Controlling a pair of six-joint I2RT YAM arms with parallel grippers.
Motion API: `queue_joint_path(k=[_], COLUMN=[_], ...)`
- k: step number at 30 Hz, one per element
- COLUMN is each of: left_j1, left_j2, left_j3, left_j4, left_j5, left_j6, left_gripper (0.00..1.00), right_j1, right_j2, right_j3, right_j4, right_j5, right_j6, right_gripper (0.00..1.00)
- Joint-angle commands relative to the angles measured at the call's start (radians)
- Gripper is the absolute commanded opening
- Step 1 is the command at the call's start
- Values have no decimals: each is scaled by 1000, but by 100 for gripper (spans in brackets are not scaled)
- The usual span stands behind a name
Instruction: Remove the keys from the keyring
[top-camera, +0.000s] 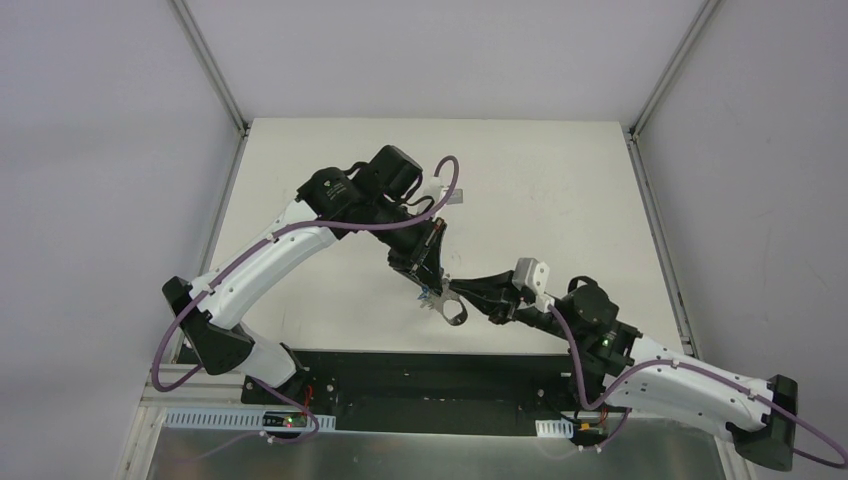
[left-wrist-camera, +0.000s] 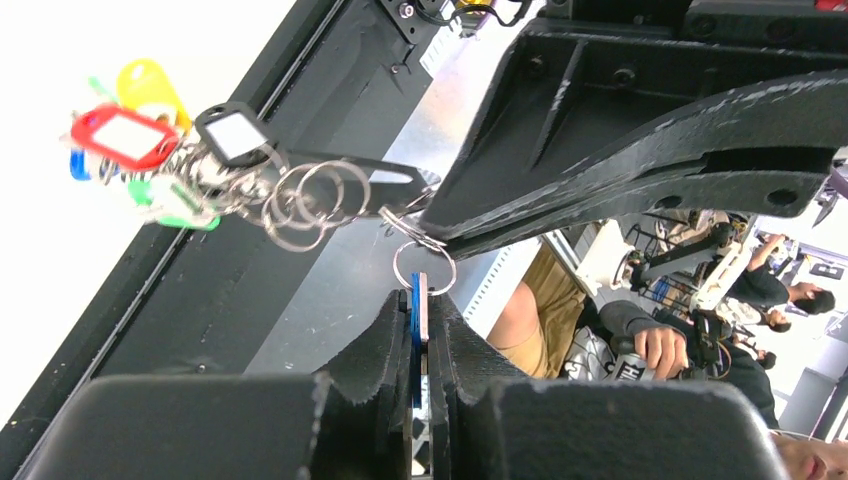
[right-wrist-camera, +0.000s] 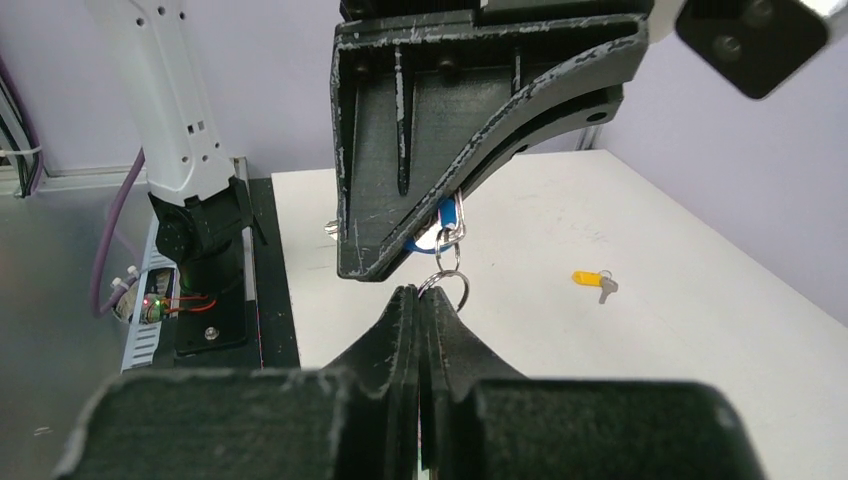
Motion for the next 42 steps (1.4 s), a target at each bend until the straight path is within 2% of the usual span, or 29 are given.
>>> queue_joint_path(k=[1, 6, 9, 13, 18, 29, 39, 41, 42], left_j1=[9, 23, 23, 22, 22, 22, 23, 22, 23], left_j2=[-36, -35, -30, -34, -36, -41, -59, -63, -63], left_j3=[12, 12, 16, 18, 18, 17, -9, -15, -17], left_j4=[14, 13, 13, 15, 18, 21, 56, 61, 61], left_j5=[20, 21, 36, 41, 44, 61, 85, 87, 86], left_j6=[-5, -5, -7, -7, -10, -19, -43, -47, -46], left_gripper=[0, 0, 0, 0, 0, 0, 0, 0, 0], right_j1=[-1, -1, -1, -1, -1, 0, -3, -4, -4], right_j2=[-93, -141, -134, -97, -34, 65, 144, 157, 157], right_j3=[-23, -43, -28, 17, 56, 117, 128, 128, 125], right_j4=[75, -1, -50, -82, -75, -44, 56, 77, 86], right_j5=[-14, -129, -127, -66, -26, -16, 14, 8, 9], right_j6=[16, -23, -29, -2, -4, -57, -68, -66, -65], right_gripper=[0, 0, 0, 31, 42, 43, 42, 33, 22])
